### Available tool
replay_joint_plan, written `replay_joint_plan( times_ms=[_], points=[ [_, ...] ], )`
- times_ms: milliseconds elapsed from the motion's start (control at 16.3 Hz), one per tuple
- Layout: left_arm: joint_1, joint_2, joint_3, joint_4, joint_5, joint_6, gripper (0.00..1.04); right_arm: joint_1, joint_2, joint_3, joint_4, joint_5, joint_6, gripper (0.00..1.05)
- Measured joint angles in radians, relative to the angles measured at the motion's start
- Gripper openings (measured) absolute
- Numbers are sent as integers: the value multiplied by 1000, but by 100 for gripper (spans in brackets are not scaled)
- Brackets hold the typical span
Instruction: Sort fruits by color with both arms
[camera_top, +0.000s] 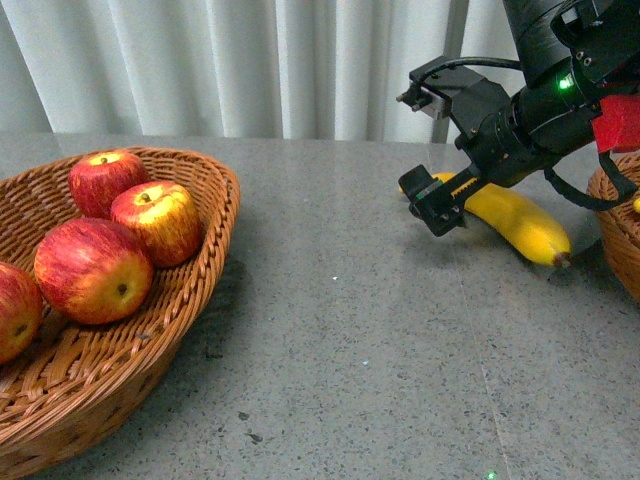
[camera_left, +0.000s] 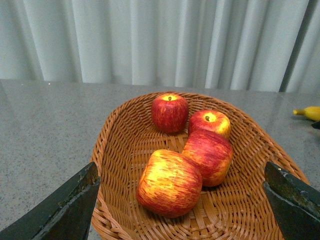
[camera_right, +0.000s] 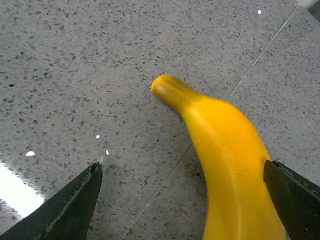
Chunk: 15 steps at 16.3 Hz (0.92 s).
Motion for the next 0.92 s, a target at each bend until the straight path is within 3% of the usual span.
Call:
replay_joint_plan(
  times_ms=[676,738,922],
  points=[
    [0,0,0,0,0,0,98,20,30,-13,68,51,-56,98],
    [0,0,0,0,0,0,98,29,32,-15,74,65,-57,95],
    [0,0,0,0,0,0,98,40,34,-19,89,68,-62,63]
  ],
)
